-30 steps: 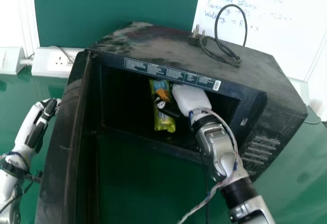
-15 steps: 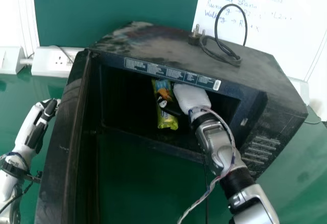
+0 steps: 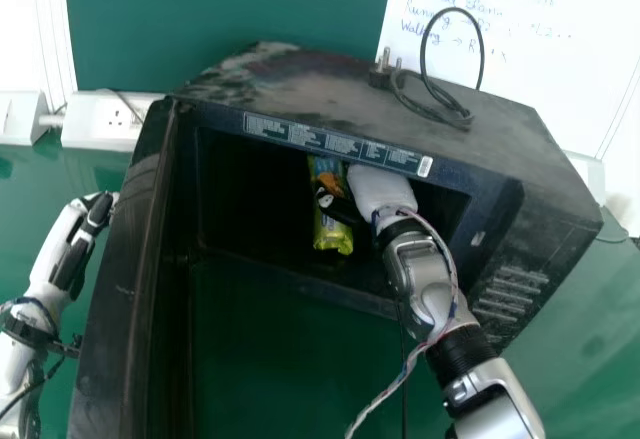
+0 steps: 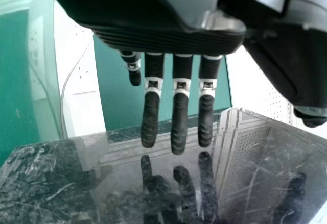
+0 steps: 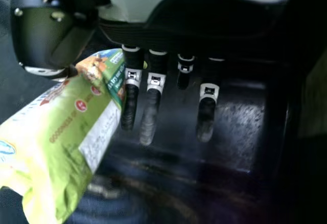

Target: Put biscuit inside oven

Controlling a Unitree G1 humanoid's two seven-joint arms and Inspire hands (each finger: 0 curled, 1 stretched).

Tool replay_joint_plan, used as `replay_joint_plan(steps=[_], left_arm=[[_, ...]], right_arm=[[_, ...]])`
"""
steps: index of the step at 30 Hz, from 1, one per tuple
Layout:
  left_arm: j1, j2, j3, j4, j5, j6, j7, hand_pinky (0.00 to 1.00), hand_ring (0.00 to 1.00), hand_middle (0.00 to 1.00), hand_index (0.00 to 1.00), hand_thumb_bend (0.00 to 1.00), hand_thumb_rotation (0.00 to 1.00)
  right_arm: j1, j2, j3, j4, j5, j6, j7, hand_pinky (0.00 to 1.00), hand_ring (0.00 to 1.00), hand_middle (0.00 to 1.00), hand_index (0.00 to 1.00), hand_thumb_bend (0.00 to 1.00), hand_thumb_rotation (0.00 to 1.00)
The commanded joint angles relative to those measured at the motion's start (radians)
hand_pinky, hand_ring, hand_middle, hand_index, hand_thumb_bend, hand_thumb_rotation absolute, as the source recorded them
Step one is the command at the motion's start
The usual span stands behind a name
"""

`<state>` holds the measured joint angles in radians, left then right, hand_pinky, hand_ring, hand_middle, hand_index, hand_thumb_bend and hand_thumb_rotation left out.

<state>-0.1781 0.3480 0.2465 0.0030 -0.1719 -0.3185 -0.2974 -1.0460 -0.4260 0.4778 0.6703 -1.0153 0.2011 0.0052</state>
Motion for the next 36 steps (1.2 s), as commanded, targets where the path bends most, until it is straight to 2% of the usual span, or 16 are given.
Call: replay_joint_plan(steps=[1,4,8,13,16,20,23,28,33,36], left_arm=[[0.009,-0.003,-0.003,0.000,-0.006,-0.001,-0.002,0.28,0.36,0.40,0.48,0.51,0.06],[0.008,-0.004,-0.003,-0.002,-0.001,0.002,0.002,0.28,0.37,0.41,0.48,0.51,0.06],[0.008,-0.004,-0.004,-0.004,-0.004,0.007,0.001,0.28,0.36,0.40,0.48,0.51,0.06],[0.009,-0.005,-0.003,-0.005,-0.009,0.009,-0.001,0.28,0.37,0.41,0.48,0.51,0.06],[0.010,-0.002,-0.003,-0.006,-0.005,0.008,-0.001,0.28,0.37,0.41,0.48,0.51,0.06],[0.009,-0.001,-0.003,-0.005,0.004,0.003,0.003,0.29,0.36,0.41,0.48,0.51,0.06],[0.007,-0.002,-0.002,0.000,-0.004,0.003,-0.002,0.29,0.36,0.41,0.48,0.51,0.06],[0.004,-0.001,-0.001,0.005,-0.001,-0.001,0.000,0.29,0.37,0.41,0.48,0.51,0.06],[0.005,-0.002,-0.002,-0.005,-0.002,0.011,0.003,0.28,0.37,0.40,0.48,0.51,0.06],[0.006,-0.002,0.000,-0.006,-0.004,0.014,0.003,0.29,0.37,0.40,0.48,0.51,0.06]], right_arm=[[0.019,-0.009,0.007,-0.049,-0.002,0.028,0.039,0.47,0.59,0.66,0.75,0.73,0.36],[0.032,-0.008,0.013,-0.121,-0.015,0.092,0.136,0.58,0.68,0.73,0.80,0.74,0.46],[0.064,-0.010,0.016,-0.225,-0.034,0.164,0.243,0.62,0.79,0.87,0.88,0.73,0.54],[0.126,-0.027,-0.001,-0.376,-0.049,0.223,0.342,0.71,0.90,0.95,0.93,0.76,0.63],[0.168,-0.045,-0.015,-0.483,-0.056,0.243,0.403,0.71,0.93,0.97,0.96,0.77,0.68],[0.246,-0.077,-0.042,-0.668,-0.074,0.272,0.502,0.75,0.95,0.98,0.98,0.79,0.73],[0.302,-0.102,-0.071,-0.802,-0.077,0.279,0.585,0.72,0.94,0.98,0.99,0.81,0.75],[0.377,-0.148,-0.118,-0.999,-0.075,0.264,0.741,0.71,0.93,0.97,0.99,0.81,0.76],[0.455,-0.208,-0.180,-1.180,-0.044,0.201,0.865,0.70,0.90,0.95,0.97,0.83,0.74],[0.481,-0.226,-0.228,-1.281,-0.011,0.208,0.980,0.77,0.92,0.96,0.98,0.85,0.73]])
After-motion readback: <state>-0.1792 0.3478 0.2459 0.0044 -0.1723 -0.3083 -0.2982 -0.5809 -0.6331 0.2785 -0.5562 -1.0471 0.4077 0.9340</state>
